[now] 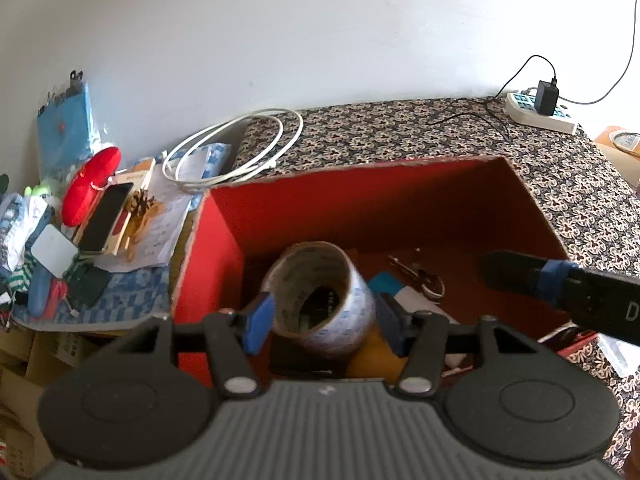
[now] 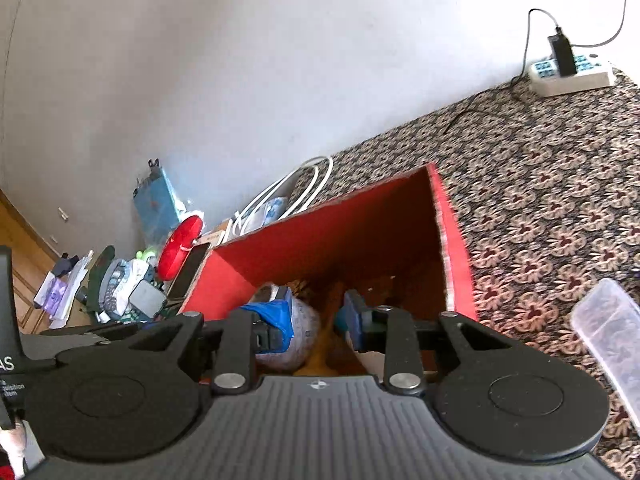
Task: Organize rigid objects
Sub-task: 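Lower the tape roll into the red box and open the right gripper, then withdraw the right gripper from the box toward the clear plastic case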
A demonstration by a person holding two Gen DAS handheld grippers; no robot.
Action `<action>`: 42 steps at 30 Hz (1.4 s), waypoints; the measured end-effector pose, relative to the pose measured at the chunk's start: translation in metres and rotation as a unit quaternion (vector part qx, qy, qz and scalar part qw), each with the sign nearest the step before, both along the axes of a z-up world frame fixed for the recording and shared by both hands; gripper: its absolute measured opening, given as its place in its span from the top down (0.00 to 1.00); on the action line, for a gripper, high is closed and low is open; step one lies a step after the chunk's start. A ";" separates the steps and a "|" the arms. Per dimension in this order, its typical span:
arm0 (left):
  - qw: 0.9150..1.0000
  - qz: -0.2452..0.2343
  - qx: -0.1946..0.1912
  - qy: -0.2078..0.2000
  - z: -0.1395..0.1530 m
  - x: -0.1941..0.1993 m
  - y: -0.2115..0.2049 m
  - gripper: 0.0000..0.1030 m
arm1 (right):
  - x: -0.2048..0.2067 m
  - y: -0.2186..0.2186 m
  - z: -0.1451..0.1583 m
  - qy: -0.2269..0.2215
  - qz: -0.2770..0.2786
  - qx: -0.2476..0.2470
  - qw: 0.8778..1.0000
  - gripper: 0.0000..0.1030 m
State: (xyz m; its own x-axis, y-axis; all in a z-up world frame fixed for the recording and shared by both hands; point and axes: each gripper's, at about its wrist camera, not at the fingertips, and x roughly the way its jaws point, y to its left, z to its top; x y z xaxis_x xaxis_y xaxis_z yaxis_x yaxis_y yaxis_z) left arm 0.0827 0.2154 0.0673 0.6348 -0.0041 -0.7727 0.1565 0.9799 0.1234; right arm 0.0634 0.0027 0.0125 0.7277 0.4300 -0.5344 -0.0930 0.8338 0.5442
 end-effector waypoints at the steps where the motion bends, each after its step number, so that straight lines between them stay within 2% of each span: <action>1: 1.000 0.000 0.001 -0.001 0.001 -0.001 -0.003 0.44 | -0.002 -0.004 0.000 -0.002 -0.003 0.000 1.000 0.88; 9: 1.000 -0.001 0.009 -0.004 0.004 -0.015 -0.027 0.44 | -0.020 -0.029 0.001 -0.014 -0.011 -0.008 1.000 0.87; 29: 1.000 -0.014 0.020 -0.009 0.012 -0.051 -0.105 0.44 | -0.056 -0.116 -0.012 0.011 -0.023 0.005 1.000 0.87; 37: 0.999 -0.033 0.018 -0.010 0.007 -0.066 -0.143 0.44 | -0.067 -0.165 -0.034 0.045 -0.042 0.001 0.998 0.87; 42: 0.998 -0.063 0.008 0.010 -0.005 -0.074 -0.171 0.44 | -0.073 -0.192 -0.054 0.072 -0.059 0.004 0.996 0.87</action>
